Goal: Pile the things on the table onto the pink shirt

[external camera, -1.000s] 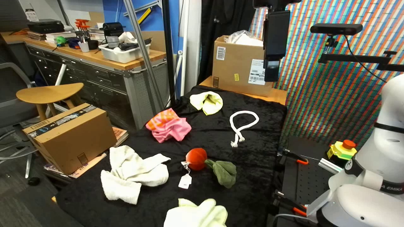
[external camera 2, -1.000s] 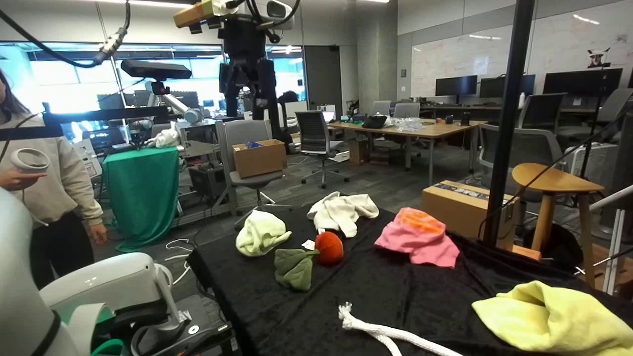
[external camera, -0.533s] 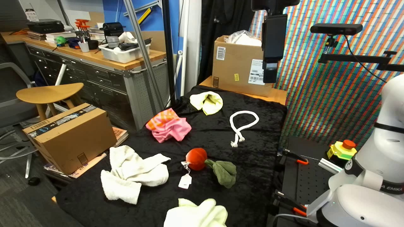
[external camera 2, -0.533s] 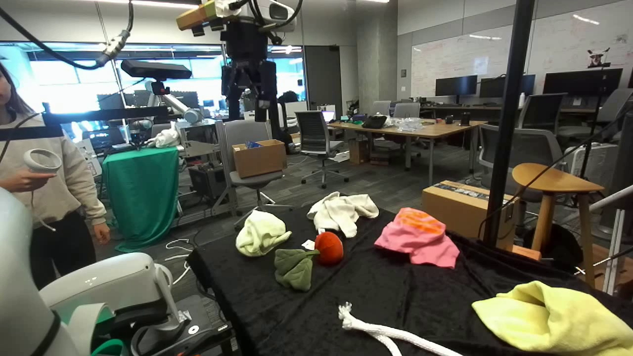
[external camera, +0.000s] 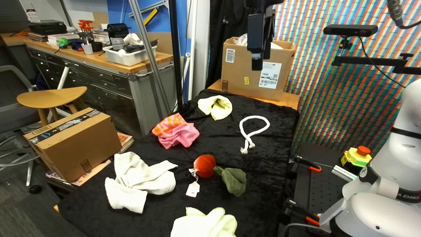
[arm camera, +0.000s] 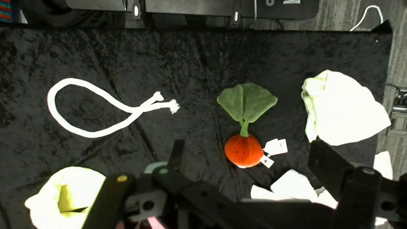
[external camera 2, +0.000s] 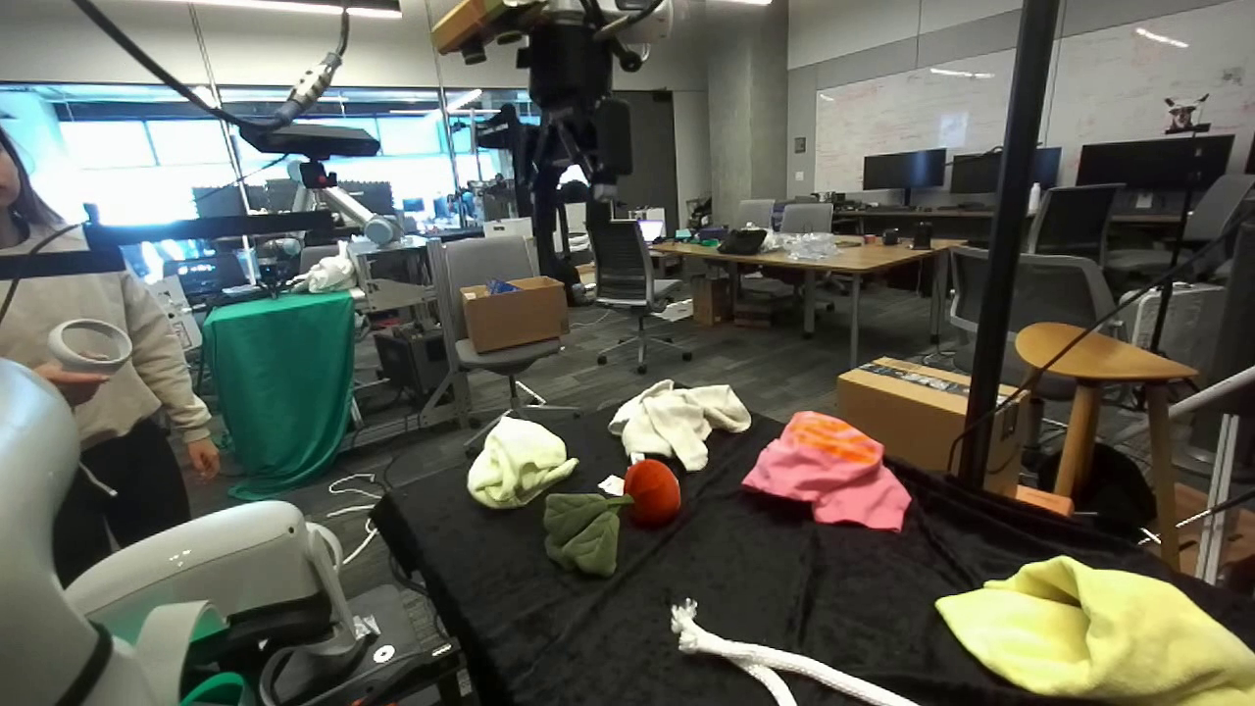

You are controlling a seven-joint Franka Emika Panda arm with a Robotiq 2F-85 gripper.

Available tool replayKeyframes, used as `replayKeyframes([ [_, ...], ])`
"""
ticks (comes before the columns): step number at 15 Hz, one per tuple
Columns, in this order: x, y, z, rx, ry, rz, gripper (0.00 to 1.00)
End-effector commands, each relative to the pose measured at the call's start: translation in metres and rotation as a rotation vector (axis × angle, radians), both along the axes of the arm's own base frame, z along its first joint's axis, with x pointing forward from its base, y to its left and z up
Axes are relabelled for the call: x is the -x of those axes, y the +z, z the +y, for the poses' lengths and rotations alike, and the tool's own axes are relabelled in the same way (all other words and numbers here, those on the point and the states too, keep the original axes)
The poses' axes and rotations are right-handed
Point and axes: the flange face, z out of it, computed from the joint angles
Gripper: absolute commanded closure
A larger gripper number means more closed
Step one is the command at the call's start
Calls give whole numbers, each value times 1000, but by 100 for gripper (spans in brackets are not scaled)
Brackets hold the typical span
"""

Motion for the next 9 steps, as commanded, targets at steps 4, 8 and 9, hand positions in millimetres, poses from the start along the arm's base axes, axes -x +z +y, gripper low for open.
replayKeyframes([
  [4, -62, 6, -54, -8, -180, 3, 0],
  [8, -94, -8, -86, -40, -256, 17, 0],
  [9, -102, -12, -94, -44, -271, 19, 0],
])
